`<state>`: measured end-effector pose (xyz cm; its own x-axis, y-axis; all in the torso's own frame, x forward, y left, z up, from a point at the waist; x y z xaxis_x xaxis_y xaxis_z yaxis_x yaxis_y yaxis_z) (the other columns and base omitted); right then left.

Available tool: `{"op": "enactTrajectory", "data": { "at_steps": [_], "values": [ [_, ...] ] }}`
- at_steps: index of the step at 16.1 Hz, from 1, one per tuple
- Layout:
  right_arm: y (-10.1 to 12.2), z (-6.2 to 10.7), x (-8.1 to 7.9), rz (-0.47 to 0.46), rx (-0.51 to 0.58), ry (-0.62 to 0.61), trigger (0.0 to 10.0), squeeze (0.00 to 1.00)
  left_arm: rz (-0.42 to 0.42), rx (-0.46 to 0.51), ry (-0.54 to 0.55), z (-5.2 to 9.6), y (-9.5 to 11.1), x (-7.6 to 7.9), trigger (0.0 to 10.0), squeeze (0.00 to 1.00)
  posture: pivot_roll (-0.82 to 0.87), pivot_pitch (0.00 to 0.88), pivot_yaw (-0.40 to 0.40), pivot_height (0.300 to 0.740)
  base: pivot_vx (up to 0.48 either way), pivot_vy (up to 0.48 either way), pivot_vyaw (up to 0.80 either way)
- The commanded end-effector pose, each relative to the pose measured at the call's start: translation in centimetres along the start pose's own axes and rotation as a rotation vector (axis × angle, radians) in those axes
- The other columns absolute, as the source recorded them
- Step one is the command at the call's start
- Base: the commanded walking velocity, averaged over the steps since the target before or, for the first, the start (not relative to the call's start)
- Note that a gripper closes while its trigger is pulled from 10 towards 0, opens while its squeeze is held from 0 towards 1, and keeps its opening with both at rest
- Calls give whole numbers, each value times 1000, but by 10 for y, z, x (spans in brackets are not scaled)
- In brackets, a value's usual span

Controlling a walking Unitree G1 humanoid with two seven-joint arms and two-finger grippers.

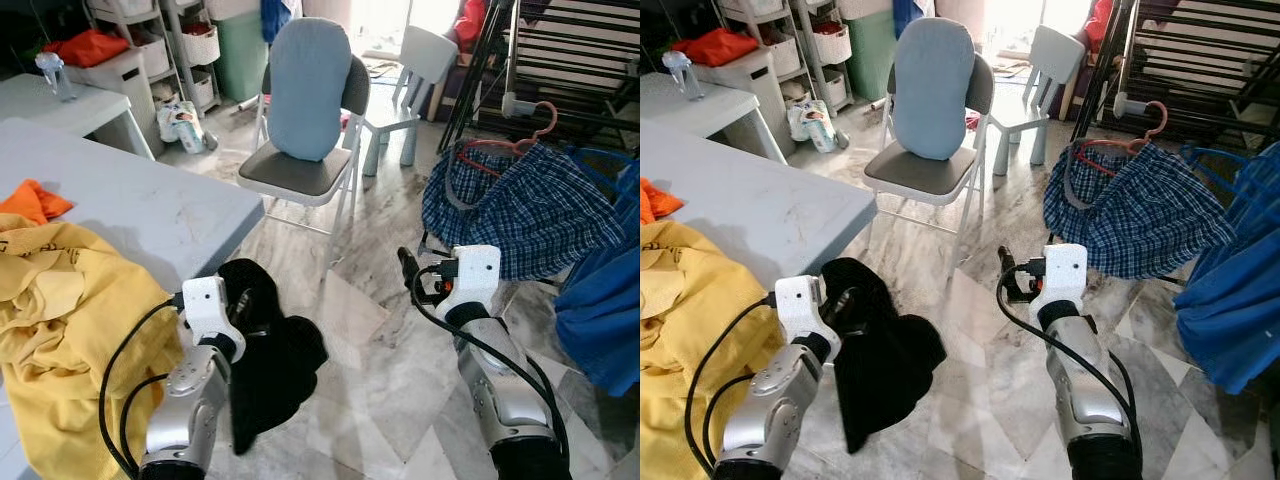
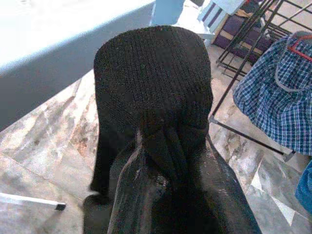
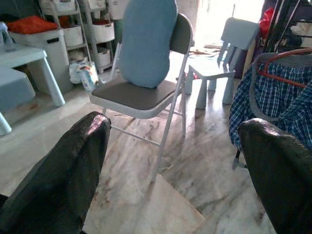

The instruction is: Hang hanger

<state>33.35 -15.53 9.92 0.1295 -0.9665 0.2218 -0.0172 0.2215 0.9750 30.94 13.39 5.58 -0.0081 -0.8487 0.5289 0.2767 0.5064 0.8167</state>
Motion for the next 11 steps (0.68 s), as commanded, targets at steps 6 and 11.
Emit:
{"op": "enactTrajectory", "data": {
  "at_steps": [6,11],
  "values": [
    [-1,3,8,-14,17,-62,10000,0,-3,-13,-69,-7,4,16,10000,0,-121,0,61,740,0,-368,0],
    [-3,7,13,-7,18,-92,10000,0,-1,-16,-99,-17,8,26,10000,0,-151,0,87,740,0,-277,0]
  ]
}}
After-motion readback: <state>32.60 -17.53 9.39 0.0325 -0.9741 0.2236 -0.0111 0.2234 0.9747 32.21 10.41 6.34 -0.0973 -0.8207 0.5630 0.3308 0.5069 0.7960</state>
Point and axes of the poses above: a point about 5 cm out from each wrist's last joint towards the gripper, its own z axis pointing back from the gripper into the wrist, its own y axis along the axis of the wrist's last joint, x = y × z, the point moved 3 cm from there along -z, pointing out of the wrist towards the gripper, and after that the axes turned 15 degrees about z, right-handed, at the moved point
